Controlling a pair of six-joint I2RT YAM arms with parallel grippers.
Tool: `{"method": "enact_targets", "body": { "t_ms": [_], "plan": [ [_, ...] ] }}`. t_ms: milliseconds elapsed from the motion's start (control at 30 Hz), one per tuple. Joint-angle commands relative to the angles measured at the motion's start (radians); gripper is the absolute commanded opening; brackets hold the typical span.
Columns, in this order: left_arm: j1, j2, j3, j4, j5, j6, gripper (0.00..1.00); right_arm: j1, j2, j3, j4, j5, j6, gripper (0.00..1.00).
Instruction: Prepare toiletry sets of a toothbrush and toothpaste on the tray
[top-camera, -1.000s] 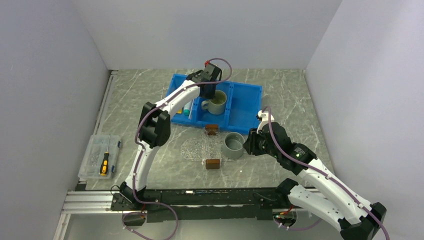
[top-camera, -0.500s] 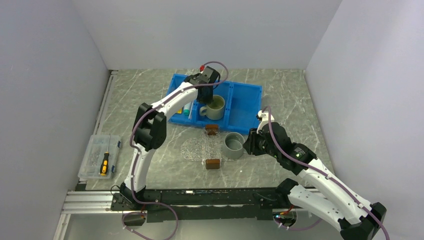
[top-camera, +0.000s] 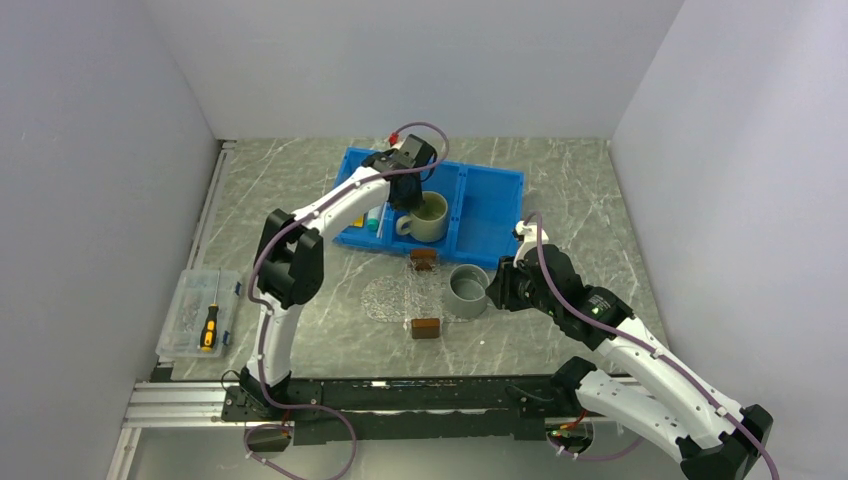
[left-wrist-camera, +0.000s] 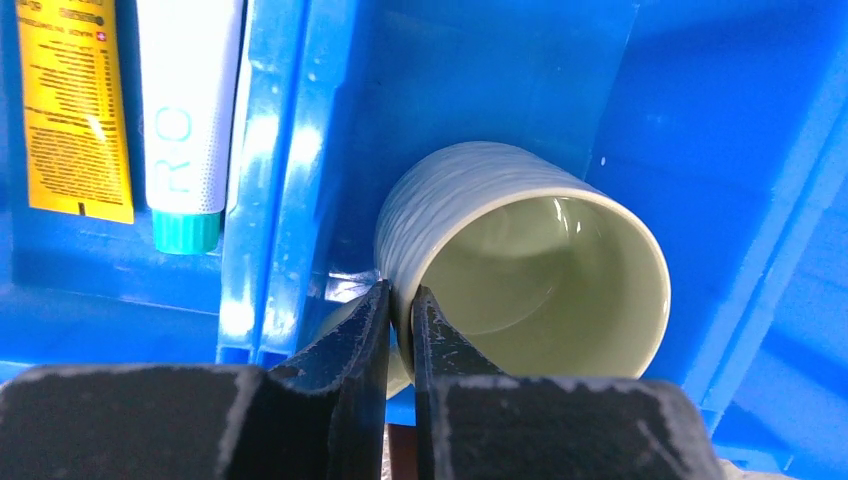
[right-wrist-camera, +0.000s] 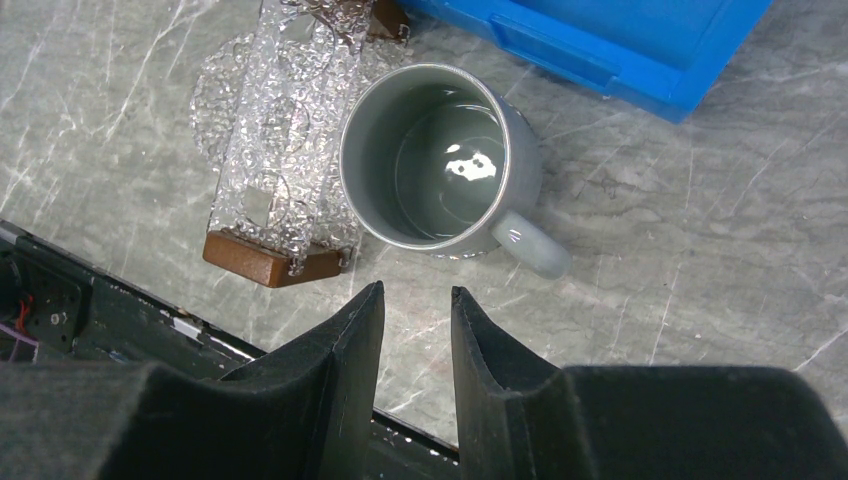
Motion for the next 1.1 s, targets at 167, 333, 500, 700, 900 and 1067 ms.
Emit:
{"method": "enact_targets", "body": {
  "t_ms": [167, 333, 500, 700, 900, 1067],
  "plan": [
    [-0.008, -0.149, 0.03, 0.089, -0.06, -0.096, 0.0, 0.001, -0.009, 0.0, 0.037, 0.013, -0.004, 0.33],
    [-0.015, -0.158, 0.074, 0.076, -0.058, -0.085, 0.0, 0.002, -0.005, 0.0, 0.036, 0.016, -0.005, 0.33],
    [-0.03, -0.177, 0.132, 0.034, -0.078, -0.065, 0.0, 0.001, -0.005, 0.001, 0.036, 0.019, -0.004, 0.33],
    [-0.031, -0.271, 0.109, 0.043, -0.079, -0.063, 0.0, 0.001, -0.002, 0.004, 0.033, 0.022, -0.005, 0.33],
    [-0.04, -0.336, 0.121, 0.003, -0.1, -0.039, 0.0, 0.002, -0.002, 0.01, 0.026, 0.032, -0.002, 0.33],
    [-0.049, -0.408, 0.085, -0.043, -0.128, -0.019, 0.0, 0.002, -0.005, 0.023, 0.017, 0.034, 0.0, 0.33]
  ]
}}
